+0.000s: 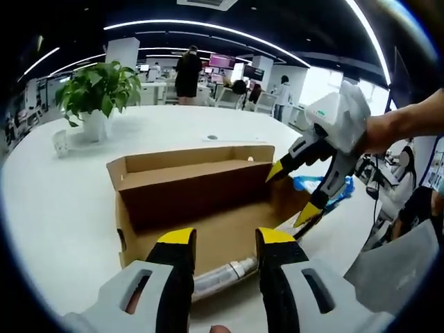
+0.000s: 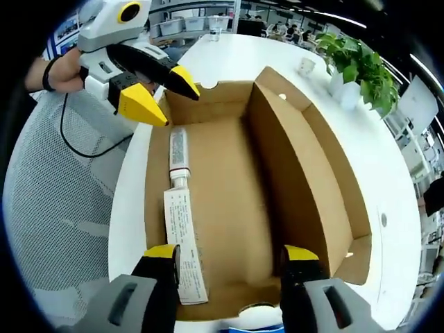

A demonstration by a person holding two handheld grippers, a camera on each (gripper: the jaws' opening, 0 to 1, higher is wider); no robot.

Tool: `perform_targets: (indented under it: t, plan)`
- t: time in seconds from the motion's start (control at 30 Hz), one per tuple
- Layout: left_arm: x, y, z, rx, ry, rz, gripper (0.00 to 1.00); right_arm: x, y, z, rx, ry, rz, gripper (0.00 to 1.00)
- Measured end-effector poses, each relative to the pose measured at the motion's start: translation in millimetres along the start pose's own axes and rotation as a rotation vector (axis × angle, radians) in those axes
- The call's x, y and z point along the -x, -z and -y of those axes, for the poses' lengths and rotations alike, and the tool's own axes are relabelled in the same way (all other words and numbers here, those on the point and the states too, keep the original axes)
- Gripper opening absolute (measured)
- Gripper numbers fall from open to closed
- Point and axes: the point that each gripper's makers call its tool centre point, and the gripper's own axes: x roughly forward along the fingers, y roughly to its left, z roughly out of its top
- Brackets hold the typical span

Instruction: Operate the shoe box by opening the lid, removing the specified soft item, and placing it in the target area until the item is outside and the box remains undamaged.

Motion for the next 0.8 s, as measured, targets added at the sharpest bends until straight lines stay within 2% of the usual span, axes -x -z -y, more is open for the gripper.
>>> perform_targets:
  t: [0.13, 0.33, 0.53, 0.6, 0.7, 0.77, 0.8]
  plan:
    - [0.0, 0.4, 0.6, 0.001, 0.001, -0.001, 0.34, -5.7, -6.0, -8.1, 0.02, -0.033, 0.005, 0.56]
    - [-0.2, 0.1, 0.4, 0.002, 0.002, 0.001, 0.34, -5.1, -8.5, -2.1, 0.021, -0.01, 0.008, 0.6]
    - [0.0, -0.4, -1.7, 0.006, -0.003, 0.003, 0.34, -0.9, -1.7, 6.5, -0.023, 0.029, -0.011, 0.59]
    - [-0.3, -0.8, -1.5, 0.005, -0.001, 0.005, 0.34, -0.7, -4.7, 6.0, 0.006, 0.041, -0.013, 0.56]
    - [-0.9, -0.6, -0.9, 0.004, 0.002, 0.004, 0.34, -3.5, -18.3, -6.2, 0.016, -0.007, 0.029, 0.57]
    - [-1.0, -0.3, -0.8, 0.001, 0.002, 0.002, 0.34, -7.0, -19.1, -10.0, 0.034, -0.013, 0.016, 0.56]
    - [-1.0, -0.3, -0.6, 0.001, 0.003, 0.002, 0.34, -9.5, -16.8, -8.6, 0.081, 0.0, -0.011, 0.54]
